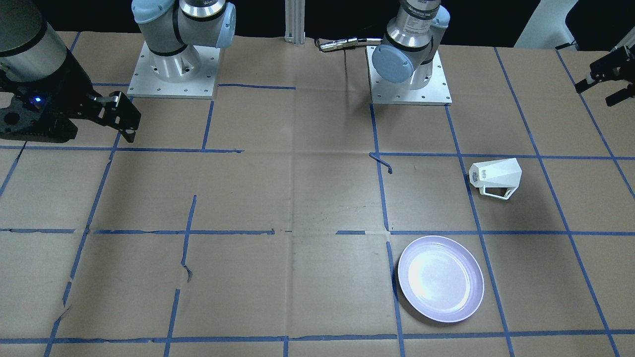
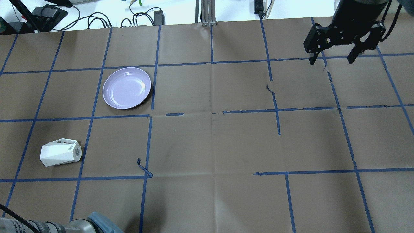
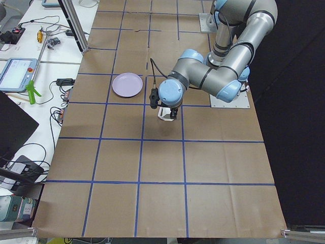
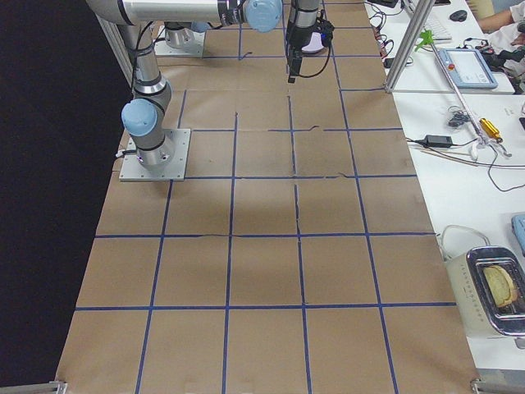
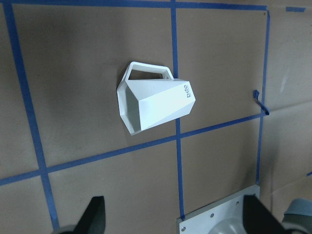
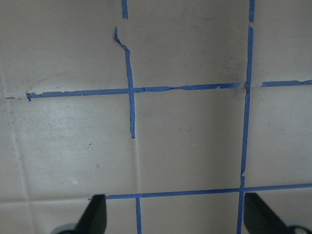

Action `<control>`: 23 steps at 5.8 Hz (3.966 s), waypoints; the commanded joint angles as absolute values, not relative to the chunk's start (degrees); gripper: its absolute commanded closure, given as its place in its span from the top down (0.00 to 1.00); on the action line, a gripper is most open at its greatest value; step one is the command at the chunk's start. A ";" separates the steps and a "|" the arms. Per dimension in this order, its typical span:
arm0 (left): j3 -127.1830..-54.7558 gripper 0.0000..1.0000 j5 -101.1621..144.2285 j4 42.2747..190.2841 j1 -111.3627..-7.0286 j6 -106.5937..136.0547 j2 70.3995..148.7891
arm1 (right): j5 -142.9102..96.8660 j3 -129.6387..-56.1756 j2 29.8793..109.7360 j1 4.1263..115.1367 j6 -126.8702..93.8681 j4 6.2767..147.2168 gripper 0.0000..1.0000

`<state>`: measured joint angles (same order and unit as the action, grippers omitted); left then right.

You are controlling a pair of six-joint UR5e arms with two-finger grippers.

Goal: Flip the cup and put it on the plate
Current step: 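Lower the left gripper and close it on the white mug's rim, then lift the mug with the left gripper and carry it toward the lavender plate, then rotate the mug upright with the left gripper and lower it onto the plate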

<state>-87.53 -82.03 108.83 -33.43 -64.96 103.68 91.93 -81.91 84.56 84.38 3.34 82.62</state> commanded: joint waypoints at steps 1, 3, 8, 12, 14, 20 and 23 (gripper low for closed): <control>-87.63 0.98 -77.90 109.07 -31.91 -71.85 112.20 | 91.93 -81.91 84.55 84.38 3.34 82.62 1.00; -87.97 0.98 -73.60 110.47 -31.29 -75.67 120.11 | 91.93 -81.91 84.55 84.38 3.34 82.62 1.00; -94.57 0.95 -65.06 114.35 -31.73 -78.57 123.22 | 91.93 -81.91 84.55 84.38 3.34 82.62 1.00; -94.57 0.00 -61.98 114.35 -32.08 -81.74 122.35 | 91.93 -81.91 84.55 84.38 3.34 82.62 1.00; -93.18 0.00 -60.56 114.35 -32.78 -78.25 119.64 | 91.93 -81.91 84.55 84.38 3.34 82.62 1.00; -92.99 0.00 -72.11 84.01 -65.49 -46.22 105.65 | 91.93 -81.91 84.55 84.38 3.34 82.62 1.00; -94.39 0.00 -81.61 68.67 -77.15 -38.76 108.36 | 91.93 -81.91 84.55 84.38 3.34 82.62 1.00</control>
<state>-94.03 -78.53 72.21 -74.83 -39.71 107.35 91.93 -81.92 84.55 84.38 3.34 82.62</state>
